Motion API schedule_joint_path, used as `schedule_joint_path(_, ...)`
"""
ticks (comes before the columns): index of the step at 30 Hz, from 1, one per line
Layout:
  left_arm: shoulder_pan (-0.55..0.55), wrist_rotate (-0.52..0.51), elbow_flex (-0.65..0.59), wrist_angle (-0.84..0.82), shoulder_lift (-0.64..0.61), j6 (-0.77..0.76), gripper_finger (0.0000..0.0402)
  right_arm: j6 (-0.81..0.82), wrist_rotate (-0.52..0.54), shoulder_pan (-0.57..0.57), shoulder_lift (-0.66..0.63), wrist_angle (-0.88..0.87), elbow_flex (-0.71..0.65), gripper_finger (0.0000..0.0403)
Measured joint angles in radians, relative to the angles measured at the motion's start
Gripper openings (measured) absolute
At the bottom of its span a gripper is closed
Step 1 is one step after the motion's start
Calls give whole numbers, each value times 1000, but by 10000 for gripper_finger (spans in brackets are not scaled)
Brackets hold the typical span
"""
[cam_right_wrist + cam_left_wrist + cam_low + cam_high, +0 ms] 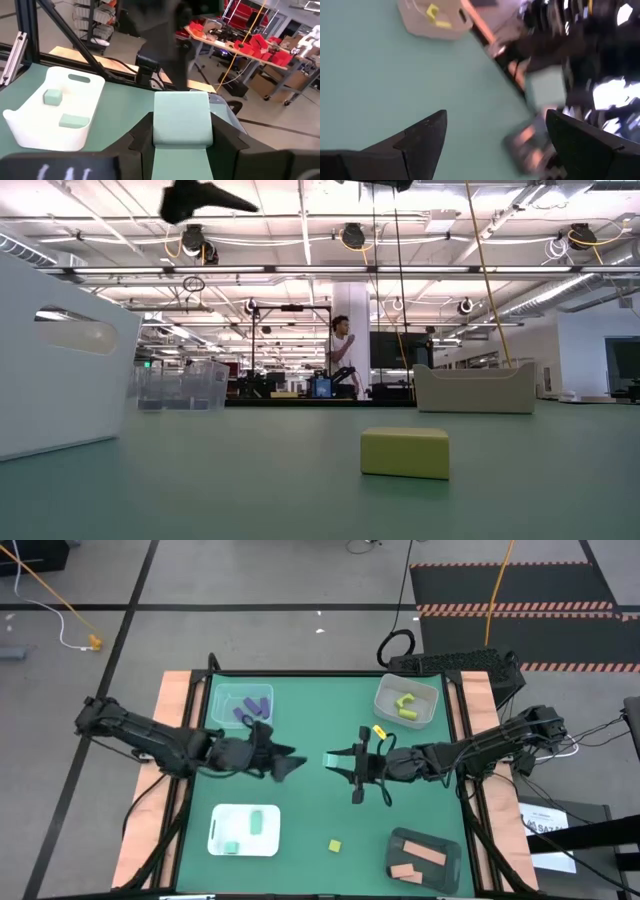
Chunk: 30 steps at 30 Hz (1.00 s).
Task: Sort & place blocks by color
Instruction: Put the light blue block into the white bin
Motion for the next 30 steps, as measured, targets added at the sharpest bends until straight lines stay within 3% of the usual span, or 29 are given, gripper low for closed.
schedule_joint_path(3, 44, 12, 0, 115, 44, -68, 337, -2, 1, 1, 0, -5, 0, 115)
schedule_joint_path(9, 78, 169, 0, 331, 148, -130, 337, -6, 3, 1, 0, -21, 0, 115)
schedule_joint_path(14, 81, 181, 0, 498, 220, -151, 337, -4, 16, 1, 0, -57, 0, 115)
schedule_joint_path(19, 80, 181, 0, 517, 258, -182, 330, 15, 27, 2, 0, -94, 0, 115)
schedule_joint_path(23, 83, 181, 0, 514, 276, -196, 283, 48, 27, 2, 0, -106, 0, 115)
schedule_joint_path(30, 94, 177, 0, 511, 276, -127, 133, 70, 27, 3, -1, -112, 0, 115)
